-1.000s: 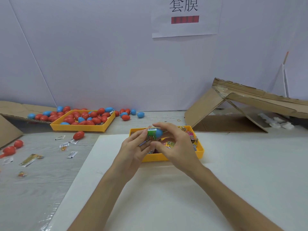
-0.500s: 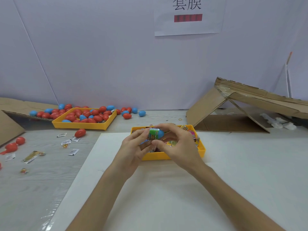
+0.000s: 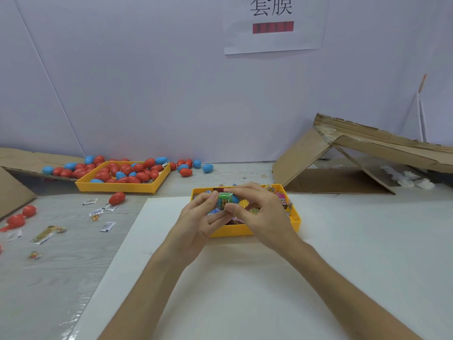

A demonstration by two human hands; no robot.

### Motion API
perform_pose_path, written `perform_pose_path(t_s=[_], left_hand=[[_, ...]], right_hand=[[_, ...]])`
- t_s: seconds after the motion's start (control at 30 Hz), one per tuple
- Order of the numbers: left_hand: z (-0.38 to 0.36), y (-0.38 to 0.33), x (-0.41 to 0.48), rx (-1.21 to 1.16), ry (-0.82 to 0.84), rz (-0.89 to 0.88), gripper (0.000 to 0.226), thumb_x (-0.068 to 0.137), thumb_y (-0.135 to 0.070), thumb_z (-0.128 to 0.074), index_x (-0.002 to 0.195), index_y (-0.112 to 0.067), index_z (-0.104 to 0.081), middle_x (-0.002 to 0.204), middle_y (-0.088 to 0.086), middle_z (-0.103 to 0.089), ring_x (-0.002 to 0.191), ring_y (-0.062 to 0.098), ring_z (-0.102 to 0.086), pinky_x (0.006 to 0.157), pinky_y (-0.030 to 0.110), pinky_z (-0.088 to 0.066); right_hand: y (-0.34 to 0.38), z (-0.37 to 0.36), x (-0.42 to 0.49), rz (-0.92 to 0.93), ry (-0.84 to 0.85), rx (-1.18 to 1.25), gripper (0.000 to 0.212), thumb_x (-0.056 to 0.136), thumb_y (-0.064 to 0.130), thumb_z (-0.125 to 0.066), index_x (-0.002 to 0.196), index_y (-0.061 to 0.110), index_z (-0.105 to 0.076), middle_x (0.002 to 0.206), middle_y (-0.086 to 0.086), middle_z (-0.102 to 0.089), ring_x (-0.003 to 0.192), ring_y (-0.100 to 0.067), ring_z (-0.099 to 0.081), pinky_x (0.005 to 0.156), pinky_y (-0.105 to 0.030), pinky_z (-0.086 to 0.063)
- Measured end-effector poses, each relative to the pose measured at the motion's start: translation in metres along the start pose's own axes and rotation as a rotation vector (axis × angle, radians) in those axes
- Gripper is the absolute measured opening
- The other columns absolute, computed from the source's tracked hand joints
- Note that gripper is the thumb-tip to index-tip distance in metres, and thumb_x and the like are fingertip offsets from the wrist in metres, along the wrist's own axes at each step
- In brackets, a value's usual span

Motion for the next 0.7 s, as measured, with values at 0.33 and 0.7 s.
perform_pose_path(t_s=[0.33, 0.7], left_hand=[[-0.002, -0.008, -0.001, -0.043, 0.016, -0.072, 0.018, 0.082, -0.014, -0.069, 0.097, -0.009, -0.061, 0.112, 0.019, -0.068, 0.1, 0.025, -0.071, 0.08, 0.026, -0.059], [-0.01, -0.017, -0.006, 0.027, 0.048, -0.173, 0.014, 0.083, -0.006, -0.066, 0.081, -0.019, -0.069, 0.097, 0.009, -0.07, 0.094, 0.022, -0.071, 0.07, 0.024, -0.059]], right_hand=[[-0.006, 0.0, -0.002, -0.091, -0.053, 0.172, 0.038, 0.079, 0.018, -0.085, 0.113, 0.018, -0.069, 0.102, 0.005, -0.073, 0.097, -0.015, -0.07, 0.084, -0.037, -0.058], [0.016, 0.009, -0.006, 0.089, -0.119, 0.162, 0.036, 0.078, 0.023, -0.085, 0.11, 0.018, -0.069, 0.1, 0.006, -0.073, 0.095, -0.015, -0.071, 0.081, -0.024, -0.055]])
Point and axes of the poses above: each hand's wrist, its own x-axis towards the middle knuckle, its own z-axis out of the back of the hand, y = z × x, the point moved 10 cm from there along x, towards the middle knuckle
